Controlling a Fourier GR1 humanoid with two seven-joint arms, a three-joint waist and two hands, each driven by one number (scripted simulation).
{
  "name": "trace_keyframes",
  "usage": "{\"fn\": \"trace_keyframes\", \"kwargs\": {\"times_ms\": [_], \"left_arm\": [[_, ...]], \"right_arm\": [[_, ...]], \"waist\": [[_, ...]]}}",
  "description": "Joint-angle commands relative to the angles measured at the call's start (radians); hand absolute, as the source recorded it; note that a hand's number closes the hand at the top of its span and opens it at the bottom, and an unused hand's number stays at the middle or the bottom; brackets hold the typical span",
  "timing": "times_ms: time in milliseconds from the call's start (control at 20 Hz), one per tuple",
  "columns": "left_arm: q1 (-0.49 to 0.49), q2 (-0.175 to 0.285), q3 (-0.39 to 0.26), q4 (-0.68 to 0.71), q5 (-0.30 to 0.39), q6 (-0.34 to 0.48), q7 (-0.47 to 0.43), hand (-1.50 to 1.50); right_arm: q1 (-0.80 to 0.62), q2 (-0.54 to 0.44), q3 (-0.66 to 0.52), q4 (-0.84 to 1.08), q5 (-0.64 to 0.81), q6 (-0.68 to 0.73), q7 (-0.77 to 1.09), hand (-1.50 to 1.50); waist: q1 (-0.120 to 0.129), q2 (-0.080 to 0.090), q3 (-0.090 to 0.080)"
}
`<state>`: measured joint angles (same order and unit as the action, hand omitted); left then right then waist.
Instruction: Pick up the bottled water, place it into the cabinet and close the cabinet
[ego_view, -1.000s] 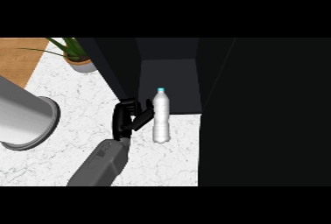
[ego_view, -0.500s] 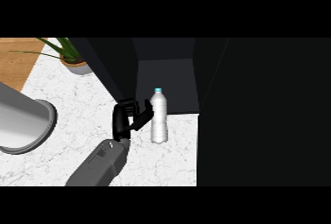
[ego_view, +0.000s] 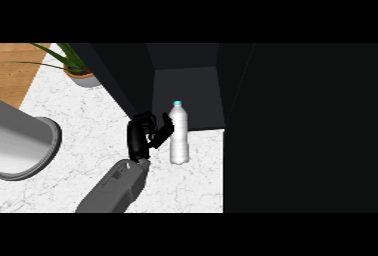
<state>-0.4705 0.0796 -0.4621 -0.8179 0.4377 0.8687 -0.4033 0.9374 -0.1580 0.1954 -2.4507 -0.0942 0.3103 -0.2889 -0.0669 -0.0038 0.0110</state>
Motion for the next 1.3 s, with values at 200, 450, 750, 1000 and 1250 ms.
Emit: {"fn": "trace_keyframes", "kwargs": {"times_ms": [200, 450, 750, 1000, 1250], "left_arm": [[-0.303, 0.051, 0.004, 0.126, -0.057, 0.025, 0.086, -1.50], [-0.304, 0.088, -0.018, 0.122, -0.070, 0.055, 0.115, -1.50], [-0.367, 0.070, -0.048, 0.099, -0.039, -0.027, 0.159, -1.50], [-0.448, 0.047, 0.056, 0.077, 0.033, -0.157, 0.048, -1.50], [-0.540, 0.003, 0.139, 0.182, 0.074, -0.297, -0.055, -1.50]], "right_arm": [[-0.013, -0.005, -0.005, -0.011, -0.060, 0.020, 0.012, -1.50], [-0.003, -0.011, -0.001, -0.007, -0.048, 0.034, 0.004, -1.50], [-0.019, -0.019, -0.011, -0.011, -0.061, 0.036, 0.032, -1.50], [0.003, -0.015, 0.006, -0.014, -0.068, 0.050, 0.013, -1.50], [0.007, -0.016, 0.005, -0.051, -0.074, 0.046, 0.047, -1.50]], "waist": [[-0.049, 0.030, -0.010], [-0.068, 0.031, -0.011], [-0.044, 0.032, -0.013], [-0.035, 0.029, -0.015], [-0.005, 0.024, -0.013]]}}
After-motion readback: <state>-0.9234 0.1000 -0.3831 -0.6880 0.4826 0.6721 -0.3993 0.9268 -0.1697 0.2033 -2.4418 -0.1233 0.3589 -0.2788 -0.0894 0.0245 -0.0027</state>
